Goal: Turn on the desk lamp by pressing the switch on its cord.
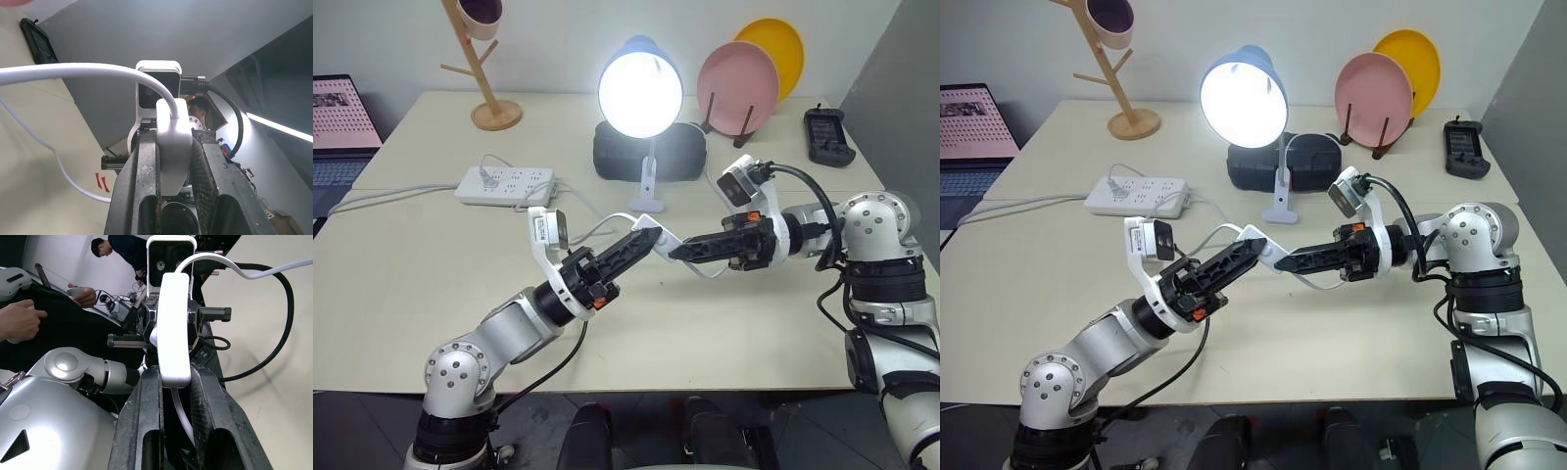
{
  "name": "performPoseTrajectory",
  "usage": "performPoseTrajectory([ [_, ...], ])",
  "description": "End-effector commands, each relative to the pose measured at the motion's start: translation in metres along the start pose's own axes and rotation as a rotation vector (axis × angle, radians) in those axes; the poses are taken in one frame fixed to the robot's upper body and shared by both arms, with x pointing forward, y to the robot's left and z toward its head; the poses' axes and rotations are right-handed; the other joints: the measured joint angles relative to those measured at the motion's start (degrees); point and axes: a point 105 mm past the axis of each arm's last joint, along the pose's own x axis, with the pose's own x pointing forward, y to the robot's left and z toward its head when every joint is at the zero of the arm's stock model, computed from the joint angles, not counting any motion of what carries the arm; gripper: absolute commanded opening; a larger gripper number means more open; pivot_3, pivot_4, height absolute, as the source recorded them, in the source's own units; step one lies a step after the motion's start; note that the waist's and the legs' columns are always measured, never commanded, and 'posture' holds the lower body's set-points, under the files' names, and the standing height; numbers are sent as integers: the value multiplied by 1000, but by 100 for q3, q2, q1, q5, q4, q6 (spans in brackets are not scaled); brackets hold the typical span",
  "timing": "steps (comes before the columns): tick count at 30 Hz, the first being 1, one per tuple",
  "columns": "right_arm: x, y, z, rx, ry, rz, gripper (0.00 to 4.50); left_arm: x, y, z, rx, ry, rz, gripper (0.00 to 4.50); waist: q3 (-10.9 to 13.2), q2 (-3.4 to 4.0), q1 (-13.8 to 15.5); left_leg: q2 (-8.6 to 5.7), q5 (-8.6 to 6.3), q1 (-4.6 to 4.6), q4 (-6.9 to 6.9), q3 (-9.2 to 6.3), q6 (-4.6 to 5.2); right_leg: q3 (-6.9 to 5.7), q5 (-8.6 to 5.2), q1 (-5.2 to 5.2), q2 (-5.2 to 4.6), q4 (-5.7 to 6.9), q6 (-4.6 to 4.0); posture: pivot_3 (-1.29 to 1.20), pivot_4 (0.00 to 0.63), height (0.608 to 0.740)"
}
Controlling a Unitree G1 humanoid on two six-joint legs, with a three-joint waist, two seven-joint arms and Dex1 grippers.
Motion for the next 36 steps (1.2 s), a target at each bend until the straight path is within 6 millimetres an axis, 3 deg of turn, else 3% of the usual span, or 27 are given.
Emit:
performPoseTrajectory([
  [1,0,7,4,-49,1,9,361,-2,0,9,105,0,38,489,0,0,0,0,0,0,0,0,0,0,0,0,0,0,1,0,150,740],
  [3,1,6,5,-55,0,9,361,-5,-1,13,124,-5,30,489,0,0,-1,0,0,-1,-1,0,0,0,0,-2,0,-1,0,0,150,740],
  [4,1,5,6,-56,0,9,361,-6,-2,13,124,-6,27,1192,0,0,-3,0,0,-1,-2,0,0,0,0,-2,0,-1,0,0,150,740],
  [11,5,3,12,-79,-1,16,361,-20,-6,13,130,45,36,2615,1,0,-7,0,0,-8,-7,0,0,0,-1,-8,0,-7,1,0,150,740],
  [14,6,-2,18,-118,-4,-5,361,-37,-7,16,183,108,91,3136,1,1,-25,1,0,-19,-7,0,0,0,0,-22,0,-5,0,0,150,740],
  [19,7,-25,28,-279,33,-143,361,-62,-9,26,366,272,195,4216,4,4,-28,4,0,-20,-30,1,0,-2,-10,-41,3,-4,7,0,150,740],
  [21,8,-58,27,-468,137,-324,361,-73,-12,37,575,436,263,4476,8,-7,-27,3,0,-22,-32,3,0,-1,-14,-43,2,-6,7,0,150,740],
  [24,6,-97,19,-759,363,-498,361,-87,-8,47,858,694,333,4476,15,-7,-29,3,1,-34,-42,11,-2,1,-16,-67,2,-8,6,0,150,740],
  [29,7,-122,8,-948,509,-542,361,-81,-9,69,1066,726,330,4476,26,11,-21,2,1,-60,-48,29,-4,9,-3,-91,-4,-14,-13,0,150,740],
  [32,2,-138,-5,-980,565,-560,361,-76,-5,75,1111,710,325,4476,26,11,-23,5,0,-61,-51,27,-5,5,-3,-92,-4,-13,-14,0,150,740],
  [36,-5,-144,-18,-982,615,-534,361,-73,-4,74,1106,714,300,4476,26,10,-22,5,-1,-61,-51,28,-6,6,-2,-89,-5,-12,-14,0,150,740],
])
